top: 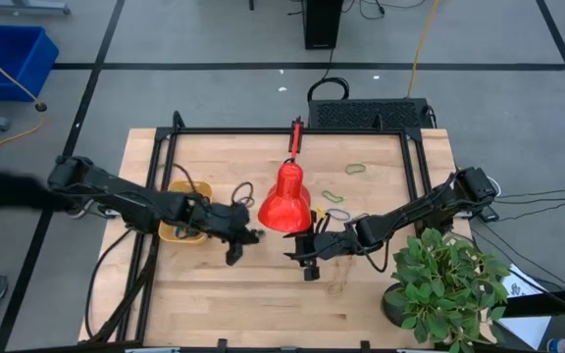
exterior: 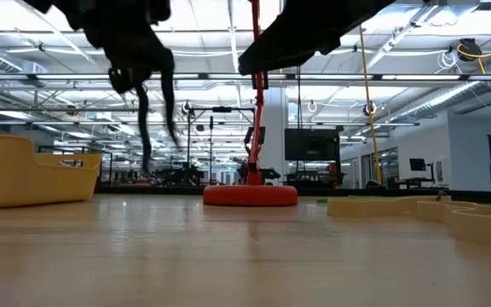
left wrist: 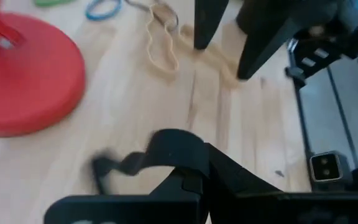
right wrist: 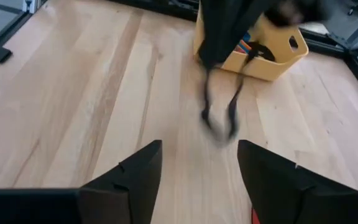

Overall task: Pick and place rubber bands into bin
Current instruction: Put the black rubber band into the yellow bin

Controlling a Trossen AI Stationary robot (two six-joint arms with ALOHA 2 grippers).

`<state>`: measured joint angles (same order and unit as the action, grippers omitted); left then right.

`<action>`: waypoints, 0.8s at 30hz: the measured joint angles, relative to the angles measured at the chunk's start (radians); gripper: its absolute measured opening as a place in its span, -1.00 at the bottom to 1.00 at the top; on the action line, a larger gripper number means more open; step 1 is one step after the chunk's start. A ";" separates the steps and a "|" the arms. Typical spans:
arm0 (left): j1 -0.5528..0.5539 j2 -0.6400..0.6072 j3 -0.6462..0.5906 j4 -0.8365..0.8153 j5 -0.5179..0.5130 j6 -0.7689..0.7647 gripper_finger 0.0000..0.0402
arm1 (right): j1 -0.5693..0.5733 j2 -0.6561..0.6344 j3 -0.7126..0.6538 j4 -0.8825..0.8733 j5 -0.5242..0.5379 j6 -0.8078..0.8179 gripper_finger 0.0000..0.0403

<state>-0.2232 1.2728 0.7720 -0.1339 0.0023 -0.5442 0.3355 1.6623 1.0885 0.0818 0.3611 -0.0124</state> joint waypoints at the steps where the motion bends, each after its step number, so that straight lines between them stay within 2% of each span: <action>1: 0.006 -0.032 0.000 -0.033 -0.003 0.000 -0.98 | 0.000 0.000 0.000 -0.002 0.000 0.001 0.03; 7: 0.030 -0.247 0.000 -0.299 -0.082 -0.031 -0.99 | 0.000 0.000 0.000 -0.007 0.000 0.001 0.04; 14: 0.033 -0.455 0.000 -0.573 -0.318 -0.161 -0.98 | 0.000 0.000 0.000 -0.023 0.000 0.001 0.04; 20: 0.033 -0.510 0.000 -0.809 -0.446 -0.341 -0.99 | -0.001 0.000 0.000 -0.027 0.000 0.001 0.04; 24: 0.033 -0.487 0.000 -0.945 -0.460 -0.490 -0.97 | -0.002 0.000 0.000 -0.027 0.000 0.001 0.04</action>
<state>-0.1898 0.7860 0.7723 -1.0786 -0.4577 -1.0339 0.3337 1.6623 1.0885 0.0549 0.3611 -0.0111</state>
